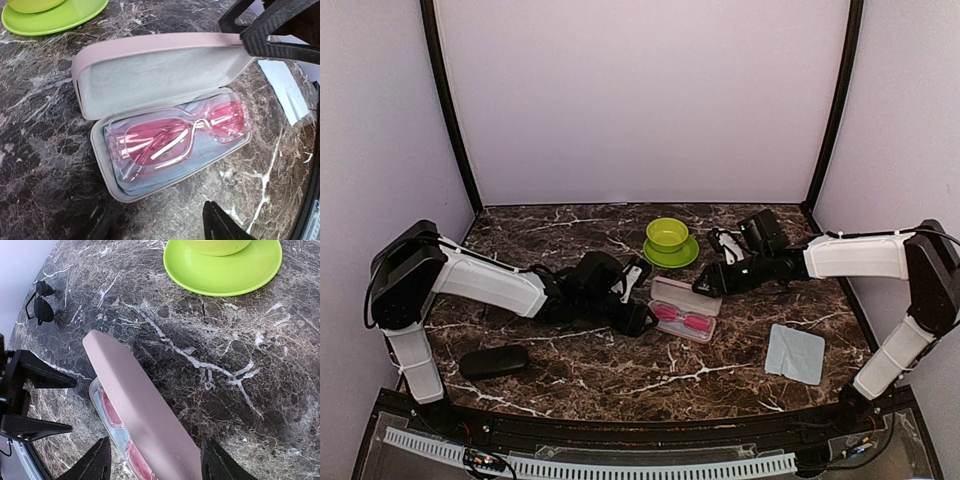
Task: Organize the sunglasses
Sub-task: Hold the case with sunglasses at the center of the board.
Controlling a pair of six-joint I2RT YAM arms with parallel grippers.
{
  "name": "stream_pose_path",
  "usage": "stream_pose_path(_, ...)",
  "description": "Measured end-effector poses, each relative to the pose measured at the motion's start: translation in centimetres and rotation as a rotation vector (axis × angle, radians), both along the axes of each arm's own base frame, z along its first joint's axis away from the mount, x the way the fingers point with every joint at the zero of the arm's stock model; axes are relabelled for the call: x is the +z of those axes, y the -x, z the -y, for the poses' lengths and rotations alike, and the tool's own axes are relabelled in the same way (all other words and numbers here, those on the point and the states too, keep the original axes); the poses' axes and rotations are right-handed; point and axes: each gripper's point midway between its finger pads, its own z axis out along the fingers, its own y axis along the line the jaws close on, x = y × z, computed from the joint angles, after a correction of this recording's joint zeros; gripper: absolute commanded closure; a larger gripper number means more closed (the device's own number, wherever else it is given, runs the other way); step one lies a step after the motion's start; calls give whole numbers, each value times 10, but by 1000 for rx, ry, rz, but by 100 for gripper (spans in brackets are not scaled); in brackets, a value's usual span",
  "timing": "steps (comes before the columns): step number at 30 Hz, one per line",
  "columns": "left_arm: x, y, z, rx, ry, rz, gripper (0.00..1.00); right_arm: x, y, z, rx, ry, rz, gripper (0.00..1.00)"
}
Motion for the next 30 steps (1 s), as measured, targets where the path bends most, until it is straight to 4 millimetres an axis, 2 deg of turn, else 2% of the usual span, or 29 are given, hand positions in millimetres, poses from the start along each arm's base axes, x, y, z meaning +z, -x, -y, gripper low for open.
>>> stream_pose_path(8, -27, -8, -1, 96, -98, -23, 34, -1, 1, 0, 10, 2, 2, 39)
stream_pose_path(19, -31, -14, 5, 113, -106, -35, 34, 0, 1, -2, 18, -3, 4, 41)
stream_pose_path(30, -35, -8, 5, 104, -126, -48, 35, 1, 2, -3, 25, -11, -1, 42)
